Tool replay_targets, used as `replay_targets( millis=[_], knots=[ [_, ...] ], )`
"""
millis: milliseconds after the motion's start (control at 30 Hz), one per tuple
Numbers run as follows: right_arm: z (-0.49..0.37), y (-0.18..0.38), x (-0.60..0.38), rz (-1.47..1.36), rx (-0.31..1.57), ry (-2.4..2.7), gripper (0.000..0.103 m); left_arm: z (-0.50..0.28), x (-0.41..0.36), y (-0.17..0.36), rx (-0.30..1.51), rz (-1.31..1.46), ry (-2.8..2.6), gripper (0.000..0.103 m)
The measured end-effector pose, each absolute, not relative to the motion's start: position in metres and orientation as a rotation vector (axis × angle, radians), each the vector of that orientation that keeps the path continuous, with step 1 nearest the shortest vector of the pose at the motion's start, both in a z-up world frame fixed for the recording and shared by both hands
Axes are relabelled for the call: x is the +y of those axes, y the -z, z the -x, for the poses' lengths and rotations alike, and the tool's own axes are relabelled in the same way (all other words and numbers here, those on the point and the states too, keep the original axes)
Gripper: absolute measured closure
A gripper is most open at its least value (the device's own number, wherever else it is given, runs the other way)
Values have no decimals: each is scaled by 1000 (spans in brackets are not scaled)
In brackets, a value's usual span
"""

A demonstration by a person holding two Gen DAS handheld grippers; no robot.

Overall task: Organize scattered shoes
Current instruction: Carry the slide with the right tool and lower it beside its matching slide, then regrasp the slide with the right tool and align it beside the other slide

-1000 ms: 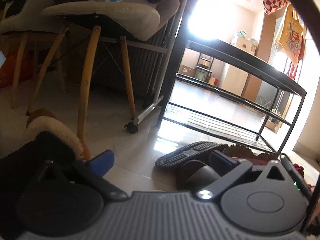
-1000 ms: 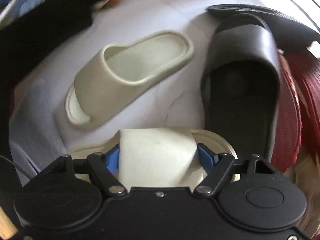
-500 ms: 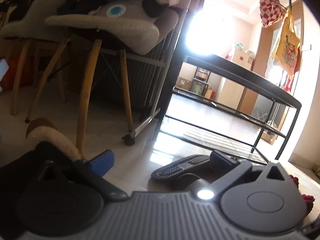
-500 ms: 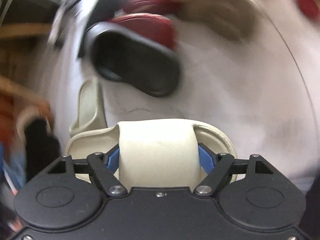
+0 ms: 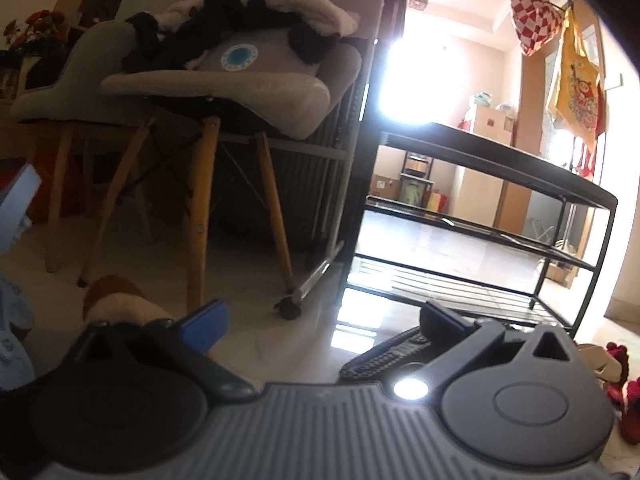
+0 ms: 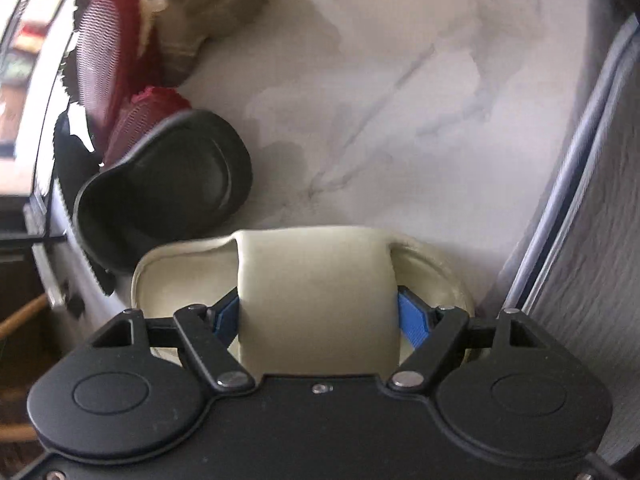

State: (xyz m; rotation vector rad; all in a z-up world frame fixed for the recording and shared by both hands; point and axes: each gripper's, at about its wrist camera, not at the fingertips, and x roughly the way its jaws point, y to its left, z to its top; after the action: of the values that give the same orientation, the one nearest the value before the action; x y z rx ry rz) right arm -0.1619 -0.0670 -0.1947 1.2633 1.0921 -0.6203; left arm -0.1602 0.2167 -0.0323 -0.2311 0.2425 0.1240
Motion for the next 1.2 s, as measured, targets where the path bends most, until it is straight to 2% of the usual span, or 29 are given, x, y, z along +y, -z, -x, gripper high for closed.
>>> replay_targets(
  millis=[267, 367, 433, 600, 733, 833, 967, 1100, 1200],
  knots=[
    [143, 204, -49, -1309, 1102, 739, 23, 157, 218, 35, 267, 229, -137, 1],
    [137, 207, -48, -1332, 1108, 777, 18, 157, 220, 36, 273, 230, -141, 1],
    [135, 209, -50, -1344, 1108, 762, 8, 156, 221, 36, 275, 232, -145, 1],
    [148, 207, -66, -1419, 1172, 565, 7, 157, 225, 34, 267, 259, -145, 1],
    [161, 175, -89, -1371, 1225, 305, 6, 158, 223, 33, 271, 275, -128, 1],
    [150, 132, -106, -1122, 1177, 7, 5, 160, 217, 32, 289, 288, -116, 1],
    [140, 73, -84, -401, 1027, -293, 2, 170, 190, 21, 312, 267, -123, 1],
    [160, 77, -27, 416, 894, -587, 1, 181, 169, 9, 297, 204, -136, 1],
    [176, 95, -9, 744, 756, -852, 1, 187, 167, 10, 320, 219, -192, 1]
  ],
)
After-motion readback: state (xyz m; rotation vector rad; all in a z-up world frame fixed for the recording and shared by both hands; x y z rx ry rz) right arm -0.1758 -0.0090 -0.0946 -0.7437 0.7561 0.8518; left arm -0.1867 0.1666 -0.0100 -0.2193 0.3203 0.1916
